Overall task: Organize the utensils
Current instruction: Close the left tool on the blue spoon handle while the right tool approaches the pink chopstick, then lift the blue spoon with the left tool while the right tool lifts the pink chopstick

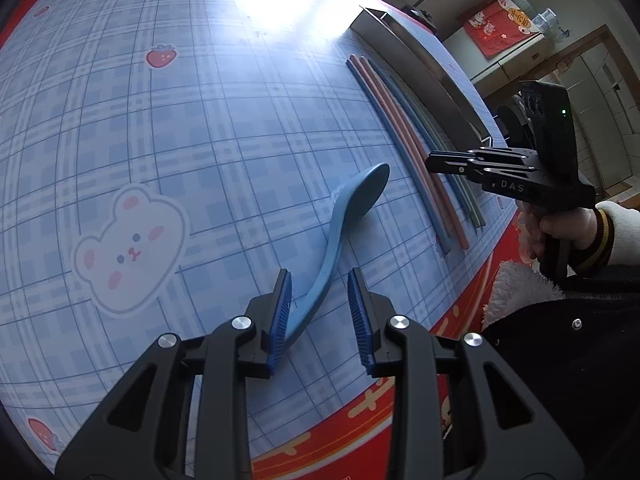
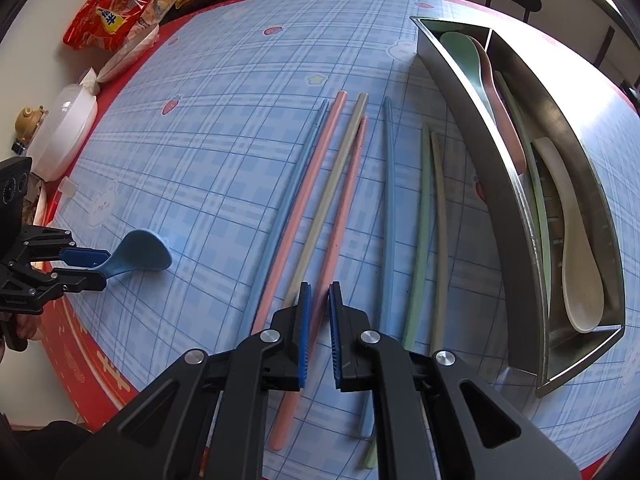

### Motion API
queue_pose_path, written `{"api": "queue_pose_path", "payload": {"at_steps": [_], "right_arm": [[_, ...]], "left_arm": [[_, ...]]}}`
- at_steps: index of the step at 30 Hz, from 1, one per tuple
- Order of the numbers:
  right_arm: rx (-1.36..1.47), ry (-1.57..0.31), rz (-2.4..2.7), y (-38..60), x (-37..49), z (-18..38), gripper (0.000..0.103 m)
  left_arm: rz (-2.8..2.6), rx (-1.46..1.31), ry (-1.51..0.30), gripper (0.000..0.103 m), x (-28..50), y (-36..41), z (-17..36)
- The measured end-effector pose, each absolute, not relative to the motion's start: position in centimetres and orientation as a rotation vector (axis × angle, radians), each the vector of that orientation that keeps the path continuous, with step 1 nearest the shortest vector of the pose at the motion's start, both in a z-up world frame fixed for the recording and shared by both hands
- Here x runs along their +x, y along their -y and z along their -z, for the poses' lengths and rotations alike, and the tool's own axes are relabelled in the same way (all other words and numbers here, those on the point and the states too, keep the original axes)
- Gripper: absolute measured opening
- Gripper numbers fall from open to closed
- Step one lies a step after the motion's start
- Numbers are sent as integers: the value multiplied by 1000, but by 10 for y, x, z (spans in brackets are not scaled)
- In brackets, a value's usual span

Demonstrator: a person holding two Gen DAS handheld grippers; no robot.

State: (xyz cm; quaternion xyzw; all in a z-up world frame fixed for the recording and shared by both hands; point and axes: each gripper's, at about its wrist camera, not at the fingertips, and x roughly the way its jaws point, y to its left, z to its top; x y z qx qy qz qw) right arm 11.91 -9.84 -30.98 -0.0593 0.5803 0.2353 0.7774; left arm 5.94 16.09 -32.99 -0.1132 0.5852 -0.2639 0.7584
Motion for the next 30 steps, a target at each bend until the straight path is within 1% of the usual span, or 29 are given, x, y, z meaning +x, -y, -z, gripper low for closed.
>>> {"api": "queue_pose_path", "payload": {"at_steps": [5, 6, 7, 9, 10, 12, 17, 20, 24, 28, 30], "right_arm": [[-122, -1254, -510, 100, 119, 310, 9], [-122, -1254, -509, 100, 119, 311, 9], [-122, -1254, -509, 99, 119, 310, 9], [-124, -1255, -510, 100, 118, 310, 9], [-134, -1254, -508, 100, 117, 310, 9], [-169, -1248, -506, 99, 113, 309, 9], [-192, -1244, -501, 97, 111, 308, 9], [-211, -1240, -496, 95, 112, 308, 9], [-216, -1234, -490, 93, 114, 309, 9], [-231, -1225, -485, 89, 115, 309, 9], [-211, -1224, -485, 91, 115, 310, 9]], "left_arm": [[560, -232, -1270, 30, 67, -154, 330], [552, -225, -1268, 27, 69, -152, 330], [541, -213, -1270, 19, 70, -150, 330], [547, -199, -1279, 13, 72, -145, 331], [535, -170, -1275, 12, 72, -141, 331], [475, -148, -1270, 11, 75, -136, 329], [302, -226, -1223, 11, 84, -141, 327], [267, -214, -1197, 11, 85, -136, 327], [241, -308, -1180, 13, 83, -142, 330], [220, -484, -1194, 13, 84, -158, 337], [215, -479, -1187, 13, 83, -156, 337]]}}
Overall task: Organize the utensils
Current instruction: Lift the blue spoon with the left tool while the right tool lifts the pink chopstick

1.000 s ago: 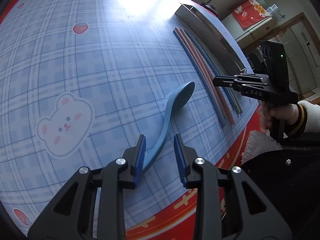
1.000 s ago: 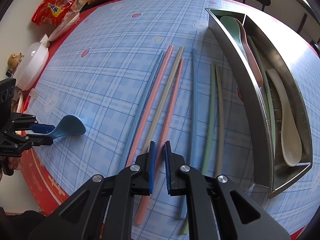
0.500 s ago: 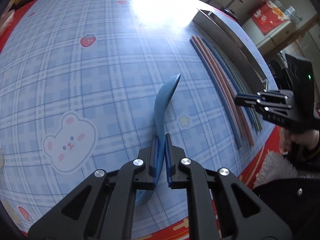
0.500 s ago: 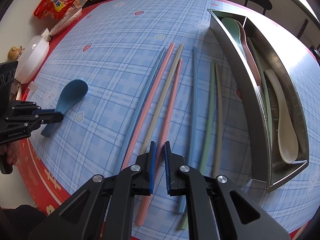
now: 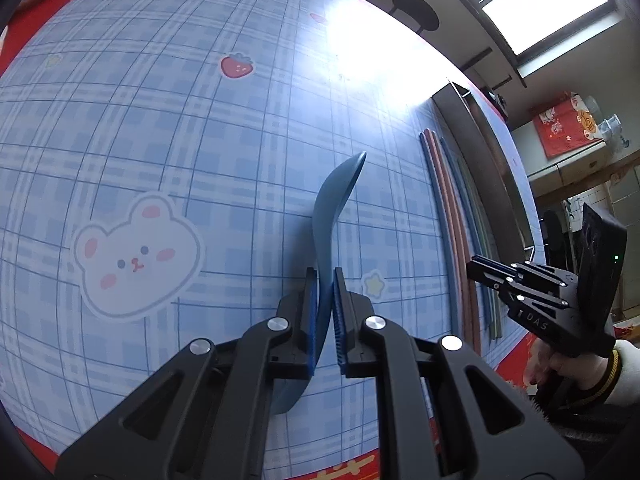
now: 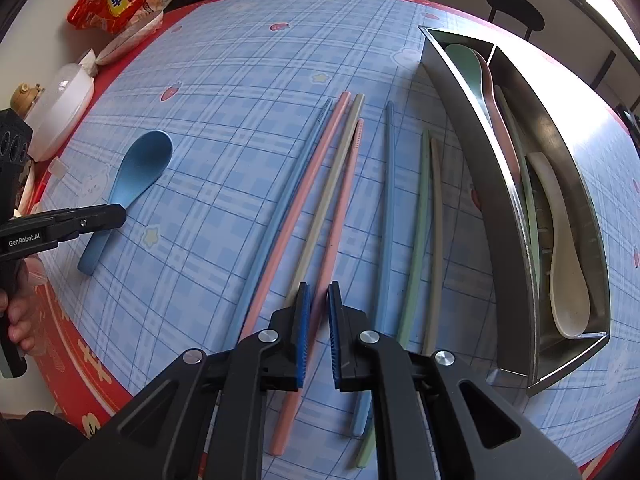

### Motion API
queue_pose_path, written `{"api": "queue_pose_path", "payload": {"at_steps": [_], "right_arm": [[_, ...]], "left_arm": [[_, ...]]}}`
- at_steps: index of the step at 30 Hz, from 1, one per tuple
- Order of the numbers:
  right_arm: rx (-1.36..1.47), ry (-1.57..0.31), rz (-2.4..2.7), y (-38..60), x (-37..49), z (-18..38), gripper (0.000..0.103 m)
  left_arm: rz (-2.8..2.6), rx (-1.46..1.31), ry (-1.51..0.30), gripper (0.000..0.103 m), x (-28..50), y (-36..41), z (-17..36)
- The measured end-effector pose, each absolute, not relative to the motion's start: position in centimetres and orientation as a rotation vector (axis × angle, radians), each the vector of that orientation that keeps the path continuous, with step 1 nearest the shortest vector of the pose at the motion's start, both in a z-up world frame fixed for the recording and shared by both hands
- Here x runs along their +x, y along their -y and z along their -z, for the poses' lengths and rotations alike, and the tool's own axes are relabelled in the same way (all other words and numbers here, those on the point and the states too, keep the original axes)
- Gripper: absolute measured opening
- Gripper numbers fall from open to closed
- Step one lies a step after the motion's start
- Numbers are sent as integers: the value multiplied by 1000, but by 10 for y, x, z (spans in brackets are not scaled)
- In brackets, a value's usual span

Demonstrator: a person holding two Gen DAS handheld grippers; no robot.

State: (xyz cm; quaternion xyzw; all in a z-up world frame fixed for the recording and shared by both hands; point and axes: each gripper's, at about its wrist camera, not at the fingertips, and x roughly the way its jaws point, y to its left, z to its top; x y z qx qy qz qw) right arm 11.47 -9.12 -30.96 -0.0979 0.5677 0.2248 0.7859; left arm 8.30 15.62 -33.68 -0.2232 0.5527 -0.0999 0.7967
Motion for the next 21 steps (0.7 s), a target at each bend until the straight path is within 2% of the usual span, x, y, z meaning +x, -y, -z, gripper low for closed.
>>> {"api": "queue_pose_path", "payload": {"at_steps": [7, 12, 21], "right_arm": [[-132, -1226, -489, 102, 117, 310, 6], [-6, -1189, -519, 123, 111, 297, 6], [173, -1129, -534, 153, 107, 281, 6]], "left_arm": [[169, -382, -1184, 11, 82, -137, 330], [150, -512, -1164, 11, 78, -143, 322], [189, -540, -1112, 11, 78, -130, 287]]}}
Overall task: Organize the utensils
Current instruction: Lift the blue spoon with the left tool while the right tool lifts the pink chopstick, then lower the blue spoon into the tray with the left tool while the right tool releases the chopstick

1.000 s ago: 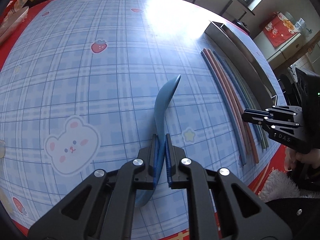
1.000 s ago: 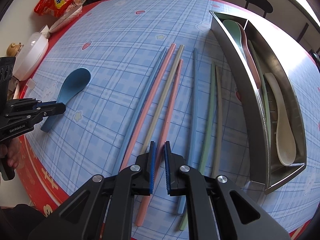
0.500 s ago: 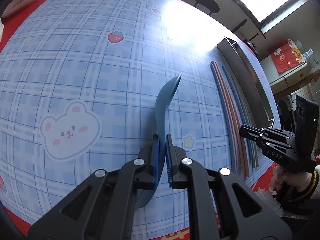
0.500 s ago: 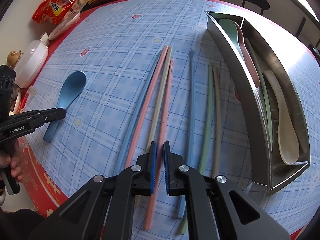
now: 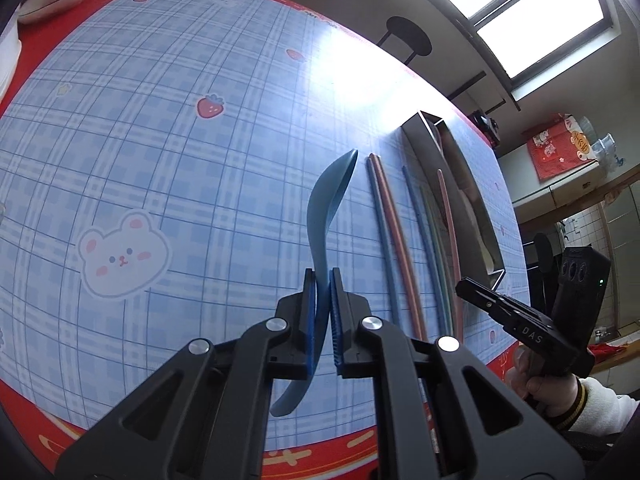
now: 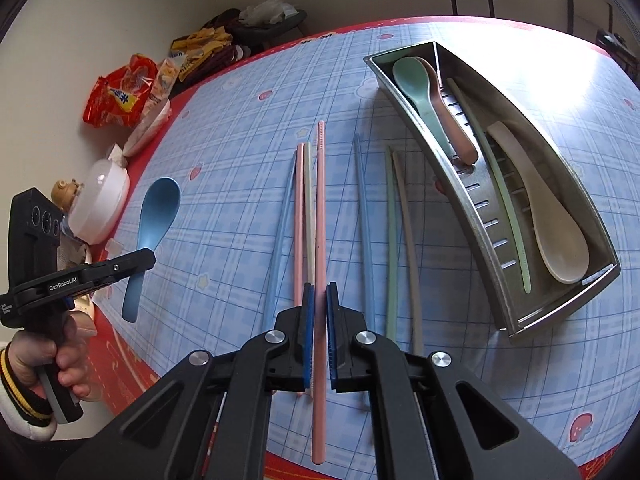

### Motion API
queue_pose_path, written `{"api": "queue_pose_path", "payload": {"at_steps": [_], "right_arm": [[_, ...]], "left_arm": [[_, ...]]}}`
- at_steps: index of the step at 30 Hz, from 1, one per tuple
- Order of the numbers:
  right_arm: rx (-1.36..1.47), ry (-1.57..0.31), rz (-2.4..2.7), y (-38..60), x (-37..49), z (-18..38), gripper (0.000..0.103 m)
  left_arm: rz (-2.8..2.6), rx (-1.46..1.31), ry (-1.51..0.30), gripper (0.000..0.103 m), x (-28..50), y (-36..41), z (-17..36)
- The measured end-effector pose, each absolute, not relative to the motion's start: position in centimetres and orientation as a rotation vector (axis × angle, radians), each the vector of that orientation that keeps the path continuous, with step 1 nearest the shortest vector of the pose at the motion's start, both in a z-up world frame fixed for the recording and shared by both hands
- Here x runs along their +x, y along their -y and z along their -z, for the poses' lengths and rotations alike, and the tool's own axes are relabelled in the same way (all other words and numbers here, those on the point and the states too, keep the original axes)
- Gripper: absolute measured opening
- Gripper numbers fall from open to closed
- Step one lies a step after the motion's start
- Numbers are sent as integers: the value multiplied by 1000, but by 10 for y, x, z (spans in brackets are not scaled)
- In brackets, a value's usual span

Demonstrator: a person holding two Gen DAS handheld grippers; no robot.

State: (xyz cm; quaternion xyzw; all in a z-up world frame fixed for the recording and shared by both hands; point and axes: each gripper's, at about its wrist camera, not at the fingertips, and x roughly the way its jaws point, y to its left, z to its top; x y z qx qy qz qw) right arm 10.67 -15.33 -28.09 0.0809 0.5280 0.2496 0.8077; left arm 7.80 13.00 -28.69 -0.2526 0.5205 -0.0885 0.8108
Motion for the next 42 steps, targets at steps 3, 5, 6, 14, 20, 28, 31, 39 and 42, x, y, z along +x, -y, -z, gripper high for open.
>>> {"api": "queue_pose_path", "payload": {"at_steps": [3, 5, 6, 14, 20, 28, 31, 39, 42], "right_arm": [[207, -1106, -541, 163, 105, 275, 6], [223, -1085, -545, 170, 104, 271, 6], [229, -1076, -546, 172, 104, 269, 6], [288, -1000, -521, 204, 111, 253, 6], [278, -956, -487, 235, 131, 241, 6], [157, -946, -488, 257, 179, 232, 6], [120, -964, -492, 259, 195, 236, 6], [77, -1035, -503, 254, 221, 258, 6], [81, -1063, -498, 251, 229, 266, 6]], "left_arm": [[208, -518, -1113, 11, 83, -118, 276], [218, -500, -1110, 11, 88, -111, 268], [222, -497, -1110, 11, 91, -108, 264], [265, -467, -1106, 11, 122, -73, 240], [300, -519, -1108, 11, 152, -41, 231], [304, -719, -1147, 11, 220, 4, 244], [271, -827, -1166, 11, 242, 12, 259], [193, -1039, -1209, 11, 266, 31, 296], [154, -1093, -1210, 11, 271, 33, 307]]}}
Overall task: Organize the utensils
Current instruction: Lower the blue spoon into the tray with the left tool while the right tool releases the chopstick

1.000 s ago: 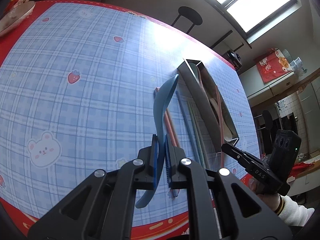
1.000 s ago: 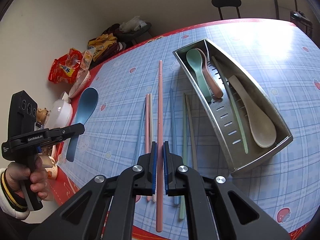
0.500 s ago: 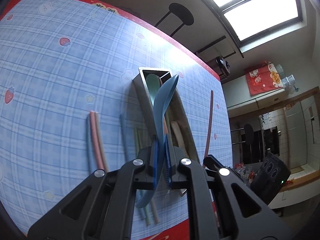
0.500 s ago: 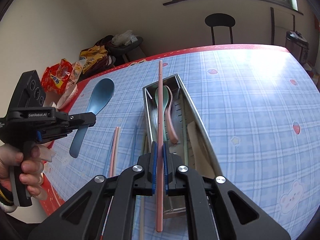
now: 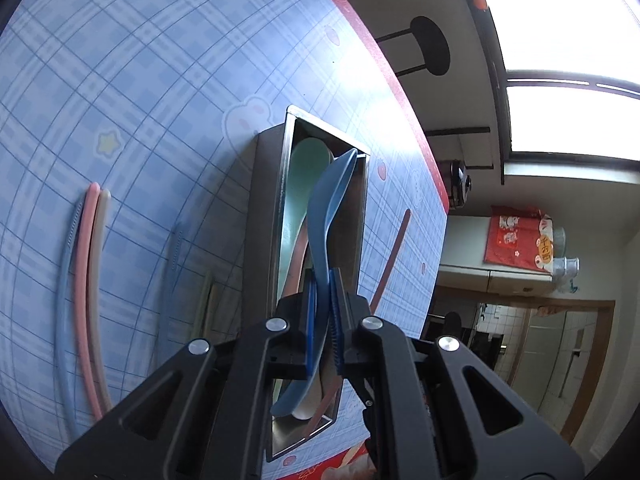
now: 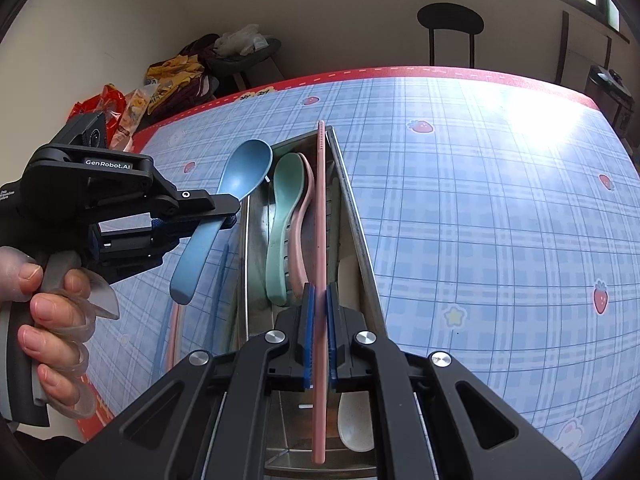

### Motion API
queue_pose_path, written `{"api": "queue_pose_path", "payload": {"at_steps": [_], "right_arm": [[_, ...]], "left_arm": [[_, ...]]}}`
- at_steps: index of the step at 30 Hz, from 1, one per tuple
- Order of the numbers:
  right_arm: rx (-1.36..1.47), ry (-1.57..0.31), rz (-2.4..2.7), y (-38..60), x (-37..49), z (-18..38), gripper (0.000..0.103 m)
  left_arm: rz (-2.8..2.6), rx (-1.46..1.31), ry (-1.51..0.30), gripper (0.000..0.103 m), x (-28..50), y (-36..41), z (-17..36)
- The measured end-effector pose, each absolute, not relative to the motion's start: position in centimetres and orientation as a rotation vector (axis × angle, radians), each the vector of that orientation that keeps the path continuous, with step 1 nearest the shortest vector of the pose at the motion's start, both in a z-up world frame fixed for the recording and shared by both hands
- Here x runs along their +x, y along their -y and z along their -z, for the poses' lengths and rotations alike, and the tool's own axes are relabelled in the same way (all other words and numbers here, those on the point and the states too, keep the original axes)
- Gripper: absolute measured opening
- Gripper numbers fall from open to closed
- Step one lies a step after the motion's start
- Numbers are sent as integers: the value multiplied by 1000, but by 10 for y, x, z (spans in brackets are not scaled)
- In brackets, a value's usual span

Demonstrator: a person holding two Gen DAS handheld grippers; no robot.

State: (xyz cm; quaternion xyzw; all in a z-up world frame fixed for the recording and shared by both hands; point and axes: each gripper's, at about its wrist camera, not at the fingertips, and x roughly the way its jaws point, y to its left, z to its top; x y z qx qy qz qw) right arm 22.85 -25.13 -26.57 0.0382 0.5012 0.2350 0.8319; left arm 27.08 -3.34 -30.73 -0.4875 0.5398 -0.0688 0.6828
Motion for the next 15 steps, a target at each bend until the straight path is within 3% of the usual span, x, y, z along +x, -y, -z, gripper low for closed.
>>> {"api": "queue_pose_path", "payload": {"at_steps": [15], "right_arm": [[63, -1150, -484, 231, 242, 288, 6]], "left_arm": [[93, -1172, -1239, 11, 292, 41, 328]]}}
